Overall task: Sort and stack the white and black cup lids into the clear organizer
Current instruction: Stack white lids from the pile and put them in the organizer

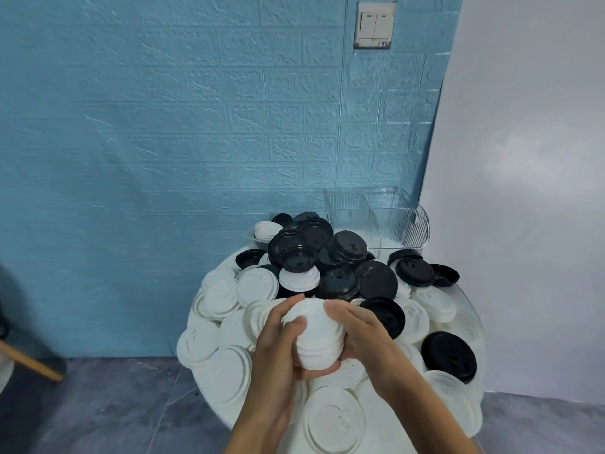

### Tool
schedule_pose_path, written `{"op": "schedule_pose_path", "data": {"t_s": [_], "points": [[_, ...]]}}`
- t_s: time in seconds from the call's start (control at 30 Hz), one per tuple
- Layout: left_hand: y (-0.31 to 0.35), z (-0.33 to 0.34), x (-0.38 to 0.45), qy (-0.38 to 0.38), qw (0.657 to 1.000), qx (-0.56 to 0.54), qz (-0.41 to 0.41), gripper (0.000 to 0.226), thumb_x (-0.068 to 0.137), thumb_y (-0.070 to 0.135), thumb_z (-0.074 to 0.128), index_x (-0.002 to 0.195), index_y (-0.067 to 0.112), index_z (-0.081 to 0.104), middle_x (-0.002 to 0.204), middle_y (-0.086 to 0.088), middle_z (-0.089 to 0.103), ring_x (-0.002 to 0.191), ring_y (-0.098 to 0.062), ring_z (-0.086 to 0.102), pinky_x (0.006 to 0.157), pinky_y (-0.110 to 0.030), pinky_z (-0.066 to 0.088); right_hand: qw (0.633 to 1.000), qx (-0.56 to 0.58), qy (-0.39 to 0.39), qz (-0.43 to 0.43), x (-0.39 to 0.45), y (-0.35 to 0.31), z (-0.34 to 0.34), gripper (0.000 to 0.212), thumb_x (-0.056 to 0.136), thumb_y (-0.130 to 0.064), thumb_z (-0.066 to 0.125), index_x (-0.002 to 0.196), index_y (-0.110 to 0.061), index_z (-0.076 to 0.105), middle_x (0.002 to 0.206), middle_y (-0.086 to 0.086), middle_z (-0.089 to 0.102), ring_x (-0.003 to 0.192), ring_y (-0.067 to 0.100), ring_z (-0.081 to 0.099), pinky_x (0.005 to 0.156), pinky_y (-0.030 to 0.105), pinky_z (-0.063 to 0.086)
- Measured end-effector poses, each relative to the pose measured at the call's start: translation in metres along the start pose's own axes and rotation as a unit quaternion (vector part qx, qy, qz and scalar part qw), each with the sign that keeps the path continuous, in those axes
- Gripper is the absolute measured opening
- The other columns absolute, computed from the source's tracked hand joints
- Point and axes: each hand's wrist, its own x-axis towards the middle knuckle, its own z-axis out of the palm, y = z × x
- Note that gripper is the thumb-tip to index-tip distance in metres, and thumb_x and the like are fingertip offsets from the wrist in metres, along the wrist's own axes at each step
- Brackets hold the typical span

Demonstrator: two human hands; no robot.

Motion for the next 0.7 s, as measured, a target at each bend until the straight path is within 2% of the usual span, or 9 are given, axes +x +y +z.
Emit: {"op": "schedule_pose_path", "data": {"t_s": [0.13, 0.27, 0.33, 0.4, 0.43, 0.5, 0.57, 0.63, 0.7], "points": [[-0.001, 0.001, -0.001, 0.012, 1.000, -0.004, -0.015, 0.031, 0.098, 0.009, 0.058, 0.108, 0.030, 0.079, 0.114, -0.004, 0.076, 0.110, -0.032, 0.071, 0.067, -0.053, 0.063, 0.999, 0.046, 0.020, 0.007, 0.001, 0.005, 0.002, 0.027, 0.102, -0.022, 0.054, 0.093, -0.022, 0.080, 0.095, 0.005, 0.077, 0.084, 0.015, 0.072, 0.065, 0.025, 0.055], [0.001, 0.000, -0.001, 0.005, 1.000, -0.015, -0.025, 0.028, 0.097, 0.013, 0.059, 0.110, 0.028, 0.079, 0.117, -0.005, 0.075, 0.108, -0.028, 0.073, 0.070, -0.053, 0.062, 0.998, 0.062, 0.008, -0.003, 0.001, 0.005, 0.000, 0.024, 0.101, -0.020, 0.056, 0.098, -0.019, 0.079, 0.099, 0.009, 0.076, 0.089, 0.018, 0.070, 0.069, 0.027, 0.054], [0.003, -0.001, -0.003, -0.022, 0.999, -0.019, -0.036, 0.024, 0.095, 0.023, 0.063, 0.114, 0.030, 0.076, 0.117, -0.004, 0.076, 0.106, -0.027, 0.075, 0.072, -0.052, 0.062, 0.999, 0.048, -0.006, -0.015, 0.001, 0.003, -0.002, 0.023, 0.102, -0.025, 0.055, 0.100, -0.020, 0.078, 0.103, 0.013, 0.075, 0.092, 0.019, 0.069, 0.072, 0.031, 0.054], [0.007, -0.001, -0.005, -0.065, 0.996, -0.006, -0.056, 0.033, 0.085, 0.038, 0.071, 0.118, 0.038, 0.073, 0.114, -0.001, 0.077, 0.104, -0.031, 0.076, 0.070, -0.049, 0.063, 0.999, 0.014, -0.024, -0.032, 0.002, 0.003, -0.004, 0.025, 0.104, -0.031, 0.053, 0.103, -0.023, 0.077, 0.104, 0.013, 0.074, 0.091, 0.021, 0.070, 0.073, 0.035, 0.055], [0.008, -0.002, -0.006, -0.079, 0.995, 0.005, -0.062, 0.039, 0.080, 0.039, 0.074, 0.118, 0.041, 0.073, 0.112, -0.001, 0.077, 0.102, -0.034, 0.076, 0.068, -0.047, 0.064, 0.998, -0.011, -0.036, -0.043, 0.003, 0.002, -0.004, 0.026, 0.105, -0.033, 0.051, 0.104, -0.023, 0.076, 0.098, 0.012, 0.073, 0.084, 0.021, 0.068, 0.067, 0.034, 0.055], [0.008, -0.004, -0.006, -0.078, 0.995, 0.016, -0.056, 0.042, 0.076, 0.034, 0.076, 0.118, 0.039, 0.073, 0.112, -0.004, 0.078, 0.101, -0.034, 0.077, 0.067, -0.044, 0.064, 0.994, -0.078, -0.044, -0.069, 0.002, 0.000, -0.008, 0.030, 0.105, -0.042, 0.049, 0.105, -0.026, 0.074, 0.083, 0.005, 0.067, 0.068, 0.016, 0.061, 0.050, 0.028, 0.047], [0.010, -0.007, -0.004, -0.058, 0.998, 0.011, -0.037, 0.042, 0.075, 0.029, 0.076, 0.116, 0.034, 0.075, 0.114, -0.002, 0.077, 0.102, -0.027, 0.077, 0.068, -0.043, 0.063, 0.986, -0.139, -0.012, -0.090, 0.002, -0.001, -0.016, 0.034, 0.099, -0.056, 0.046, 0.103, -0.034, 0.071, 0.079, -0.004, 0.066, 0.061, 0.014, 0.061, 0.045, 0.023, 0.043], [0.013, -0.013, -0.003, -0.030, 0.999, 0.012, -0.016, 0.042, 0.072, 0.029, 0.077, 0.114, 0.034, 0.077, 0.114, 0.000, 0.076, 0.100, -0.023, 0.076, 0.067, -0.042, 0.063, 0.970, -0.202, 0.054, -0.121, 0.003, 0.000, -0.030, 0.027, 0.094, -0.059, 0.047, 0.100, -0.043, 0.068, 0.087, -0.008, 0.071, 0.064, 0.016, 0.066, 0.051, 0.023, 0.047], [0.015, -0.020, -0.002, -0.009, 1.000, 0.016, 0.004, 0.043, 0.071, 0.029, 0.079, 0.113, 0.035, 0.077, 0.116, 0.000, 0.074, 0.098, -0.021, 0.075, 0.068, -0.043, 0.063, 0.944, -0.274, 0.103, -0.153, 0.004, 0.005, -0.045, 0.011, 0.096, -0.046, 0.056, 0.104, -0.048, 0.064, 0.089, -0.014, 0.071, 0.065, 0.009, 0.062, 0.064, 0.024, 0.052]]}}
